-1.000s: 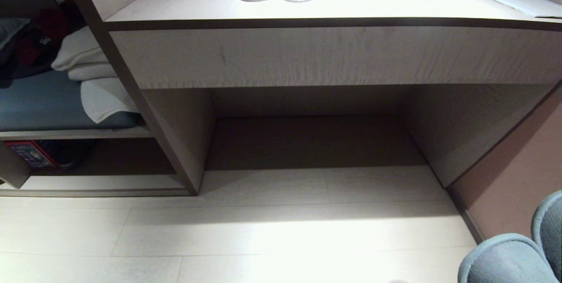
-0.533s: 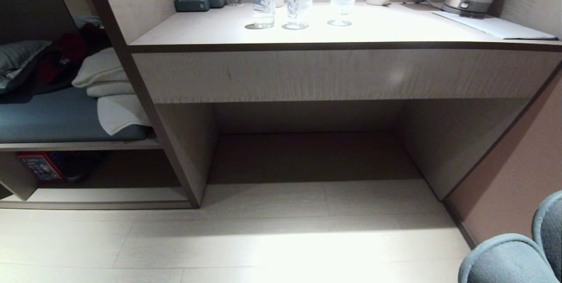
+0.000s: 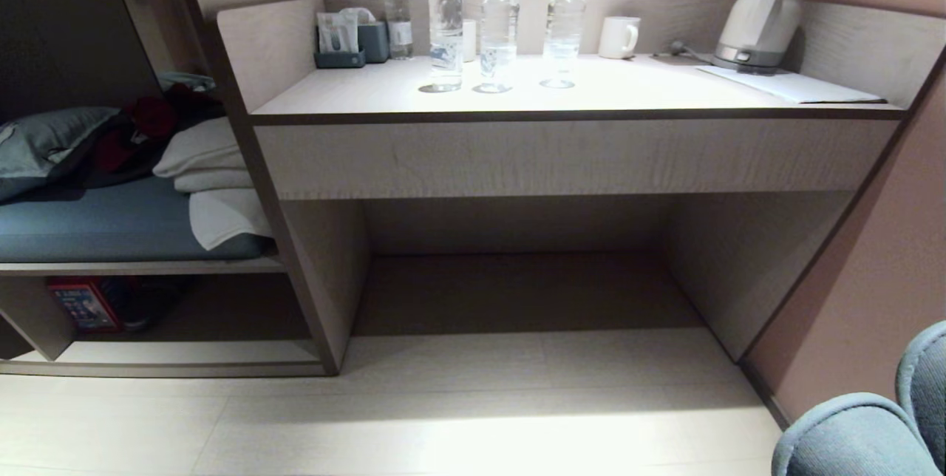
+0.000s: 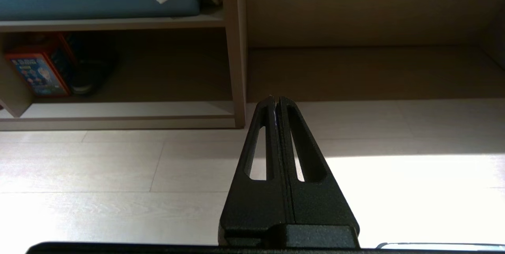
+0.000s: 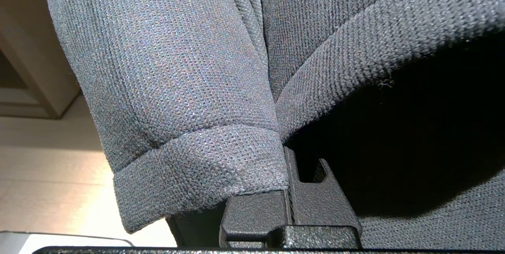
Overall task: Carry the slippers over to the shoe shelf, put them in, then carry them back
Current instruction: Place the slippers into the shoe cabinet
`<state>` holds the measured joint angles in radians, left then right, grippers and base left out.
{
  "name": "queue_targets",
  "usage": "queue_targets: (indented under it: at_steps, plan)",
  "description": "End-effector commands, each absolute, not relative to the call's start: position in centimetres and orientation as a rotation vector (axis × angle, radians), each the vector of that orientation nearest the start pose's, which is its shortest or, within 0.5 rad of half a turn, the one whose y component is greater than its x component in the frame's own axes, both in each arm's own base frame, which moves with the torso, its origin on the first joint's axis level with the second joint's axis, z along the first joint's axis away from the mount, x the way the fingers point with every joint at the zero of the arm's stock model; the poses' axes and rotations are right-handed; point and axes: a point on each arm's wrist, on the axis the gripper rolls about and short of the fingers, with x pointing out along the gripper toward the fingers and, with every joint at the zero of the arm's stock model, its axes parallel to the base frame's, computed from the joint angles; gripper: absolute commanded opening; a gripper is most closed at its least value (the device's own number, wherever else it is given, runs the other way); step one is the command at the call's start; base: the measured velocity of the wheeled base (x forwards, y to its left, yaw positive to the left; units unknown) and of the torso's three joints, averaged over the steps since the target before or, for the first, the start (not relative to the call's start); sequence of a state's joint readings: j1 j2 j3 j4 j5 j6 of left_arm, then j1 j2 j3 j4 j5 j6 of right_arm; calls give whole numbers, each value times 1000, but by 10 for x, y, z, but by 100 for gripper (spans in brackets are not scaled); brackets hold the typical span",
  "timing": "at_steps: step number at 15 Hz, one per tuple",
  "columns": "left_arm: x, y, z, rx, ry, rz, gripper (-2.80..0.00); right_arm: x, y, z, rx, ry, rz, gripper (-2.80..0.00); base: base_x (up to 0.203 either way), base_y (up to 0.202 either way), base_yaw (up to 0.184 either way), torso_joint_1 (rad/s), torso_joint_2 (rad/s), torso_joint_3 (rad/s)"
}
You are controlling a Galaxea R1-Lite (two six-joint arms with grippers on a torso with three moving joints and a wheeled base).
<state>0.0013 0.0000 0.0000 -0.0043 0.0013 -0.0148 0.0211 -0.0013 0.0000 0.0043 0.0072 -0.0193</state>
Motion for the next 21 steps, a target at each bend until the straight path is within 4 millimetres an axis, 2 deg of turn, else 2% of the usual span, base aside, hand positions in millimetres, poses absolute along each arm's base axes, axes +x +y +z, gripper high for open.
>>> queue_targets:
  at_steps: [1,15,21]
  plan:
    - [-23,0,76,-14,-3,3,-280,-23,0,75,-20,4,29,-280,0,0,0,2,-4,199]
    - [-23,0,76,-15,-5,3,-280,-23,0,75,-20,4,29,-280,0,4,0,1,1,21]
    - [-23,0,76,-15,-5,3,-280,-23,0,75,-20,4,29,-280,0,179,0,2,2,6]
